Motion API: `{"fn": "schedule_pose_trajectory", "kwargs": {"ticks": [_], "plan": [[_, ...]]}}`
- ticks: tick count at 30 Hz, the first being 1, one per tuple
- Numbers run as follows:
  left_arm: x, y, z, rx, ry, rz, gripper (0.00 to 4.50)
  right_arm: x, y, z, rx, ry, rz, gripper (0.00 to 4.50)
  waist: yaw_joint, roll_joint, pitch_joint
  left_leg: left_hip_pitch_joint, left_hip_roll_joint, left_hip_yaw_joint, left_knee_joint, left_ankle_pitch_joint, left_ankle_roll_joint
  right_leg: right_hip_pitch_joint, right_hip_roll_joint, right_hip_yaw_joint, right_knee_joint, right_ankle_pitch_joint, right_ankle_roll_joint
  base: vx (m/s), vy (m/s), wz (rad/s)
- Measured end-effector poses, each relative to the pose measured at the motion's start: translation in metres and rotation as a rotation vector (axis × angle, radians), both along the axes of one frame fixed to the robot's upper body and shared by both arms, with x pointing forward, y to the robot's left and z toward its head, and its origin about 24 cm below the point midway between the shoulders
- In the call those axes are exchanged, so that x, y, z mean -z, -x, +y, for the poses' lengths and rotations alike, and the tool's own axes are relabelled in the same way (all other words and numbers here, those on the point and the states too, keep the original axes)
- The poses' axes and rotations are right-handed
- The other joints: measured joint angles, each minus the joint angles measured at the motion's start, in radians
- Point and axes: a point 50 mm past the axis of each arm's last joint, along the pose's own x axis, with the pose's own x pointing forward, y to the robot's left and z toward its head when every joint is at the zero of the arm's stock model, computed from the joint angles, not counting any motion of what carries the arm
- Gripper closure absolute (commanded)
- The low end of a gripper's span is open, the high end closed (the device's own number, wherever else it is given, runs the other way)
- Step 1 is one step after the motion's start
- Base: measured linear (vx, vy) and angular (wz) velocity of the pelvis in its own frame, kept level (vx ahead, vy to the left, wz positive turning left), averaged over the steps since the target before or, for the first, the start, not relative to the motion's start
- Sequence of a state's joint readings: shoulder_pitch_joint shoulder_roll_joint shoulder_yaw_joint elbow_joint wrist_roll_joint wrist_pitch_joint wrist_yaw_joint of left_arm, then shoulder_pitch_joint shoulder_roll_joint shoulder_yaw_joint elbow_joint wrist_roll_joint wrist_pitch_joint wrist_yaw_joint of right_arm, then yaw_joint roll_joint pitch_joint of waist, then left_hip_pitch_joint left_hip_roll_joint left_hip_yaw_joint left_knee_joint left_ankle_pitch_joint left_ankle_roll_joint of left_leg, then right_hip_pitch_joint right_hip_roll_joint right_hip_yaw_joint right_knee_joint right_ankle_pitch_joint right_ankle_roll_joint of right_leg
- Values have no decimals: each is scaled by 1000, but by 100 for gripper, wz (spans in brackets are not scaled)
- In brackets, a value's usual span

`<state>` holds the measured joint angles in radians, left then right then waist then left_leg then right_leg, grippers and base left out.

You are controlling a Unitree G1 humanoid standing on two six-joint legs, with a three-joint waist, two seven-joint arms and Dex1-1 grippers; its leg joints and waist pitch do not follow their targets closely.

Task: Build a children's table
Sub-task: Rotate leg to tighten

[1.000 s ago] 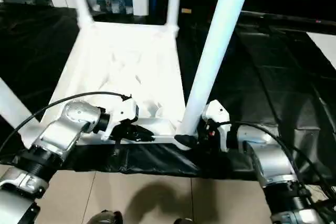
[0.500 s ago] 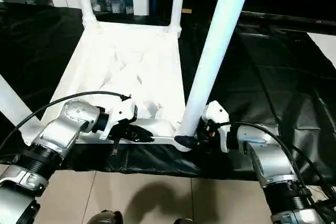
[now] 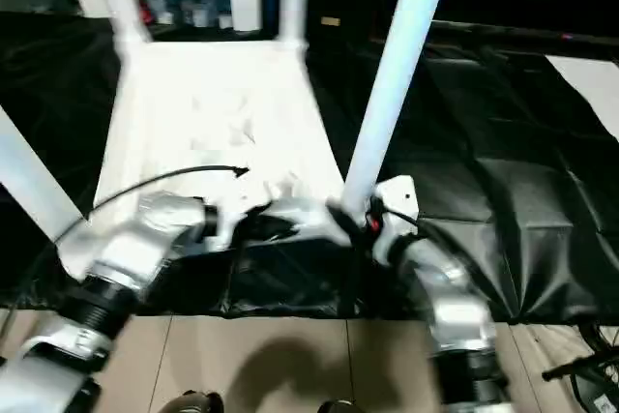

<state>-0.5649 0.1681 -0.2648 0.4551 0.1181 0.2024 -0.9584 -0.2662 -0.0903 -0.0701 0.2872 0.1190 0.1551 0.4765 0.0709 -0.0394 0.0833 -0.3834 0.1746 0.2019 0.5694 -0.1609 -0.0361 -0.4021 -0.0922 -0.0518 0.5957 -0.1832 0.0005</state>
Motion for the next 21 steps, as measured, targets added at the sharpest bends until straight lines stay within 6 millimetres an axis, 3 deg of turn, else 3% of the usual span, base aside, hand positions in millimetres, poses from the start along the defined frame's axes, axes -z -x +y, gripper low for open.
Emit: {"fn": "schedule_pose_trajectory", "kwargs": {"ticks": [2,4,10,13,21], "plan": [[1,2,-3,-10,8,-11,450,0,0,0,24,14,-14,203,-1,1,0,0,0,0,0,0,0,0,0,0,0,0,0,0,0,0],[0,4,-3,-17,10,-27,450,0,-1,3,43,11,-28,150,-7,2,-1,-1,0,0,-1,0,0,0,0,0,-1,0,0,0,0,0],[0,7,-3,4,8,-32,450,-2,3,1,13,3,-36,94,-8,5,-1,-1,0,0,-5,0,0,-1,0,0,-2,-2,3,0,0,0],[-1,9,3,49,-3,-17,450,-3,7,-2,-122,61,-36,73,-8,5,-1,-1,0,0,-5,0,0,-1,0,-1,-2,-2,3,0,0,0],[-2,15,17,199,-30,31,450,-10,19,-17,-464,129,1,73,8,3,-1,-1,0,0,-1,0,0,0,0,-1,0,-1,2,0,0,0]]}}
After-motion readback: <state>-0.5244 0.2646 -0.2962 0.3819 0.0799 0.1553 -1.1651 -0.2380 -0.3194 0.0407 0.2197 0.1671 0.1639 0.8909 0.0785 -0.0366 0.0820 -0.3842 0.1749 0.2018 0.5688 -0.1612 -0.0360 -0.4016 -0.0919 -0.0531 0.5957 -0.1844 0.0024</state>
